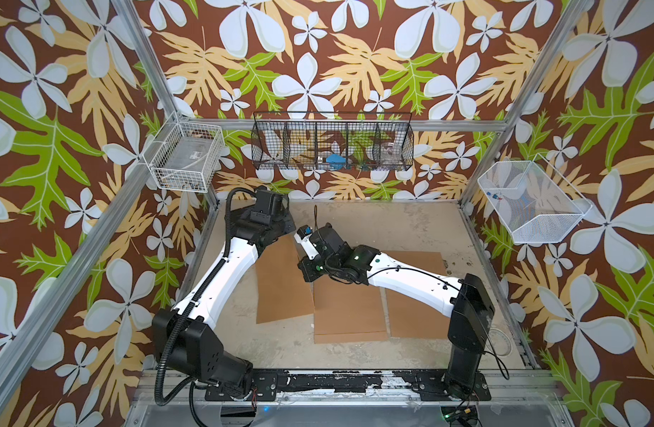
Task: Open the file bag
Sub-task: Pick up the file bag from the center of the board.
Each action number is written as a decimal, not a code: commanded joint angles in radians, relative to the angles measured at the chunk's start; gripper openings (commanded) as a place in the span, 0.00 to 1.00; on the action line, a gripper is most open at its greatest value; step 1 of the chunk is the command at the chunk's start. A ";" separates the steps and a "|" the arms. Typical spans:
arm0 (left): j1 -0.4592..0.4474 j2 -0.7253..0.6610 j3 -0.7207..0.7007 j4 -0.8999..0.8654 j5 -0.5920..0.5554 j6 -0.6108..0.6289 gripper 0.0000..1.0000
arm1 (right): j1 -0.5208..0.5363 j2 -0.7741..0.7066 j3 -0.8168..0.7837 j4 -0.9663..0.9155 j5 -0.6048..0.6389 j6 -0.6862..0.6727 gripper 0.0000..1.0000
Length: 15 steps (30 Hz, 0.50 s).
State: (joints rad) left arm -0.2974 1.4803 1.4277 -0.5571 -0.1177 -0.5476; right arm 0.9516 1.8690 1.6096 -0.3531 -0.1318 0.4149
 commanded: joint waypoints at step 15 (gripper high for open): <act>-0.001 -0.010 0.082 0.005 -0.045 0.015 0.00 | 0.033 -0.096 -0.017 -0.028 -0.106 -0.008 0.42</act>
State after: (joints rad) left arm -0.2977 1.4796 1.4948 -0.5644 -0.1501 -0.5434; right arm 0.9829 1.8023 1.6051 -0.3737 -0.1944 0.4141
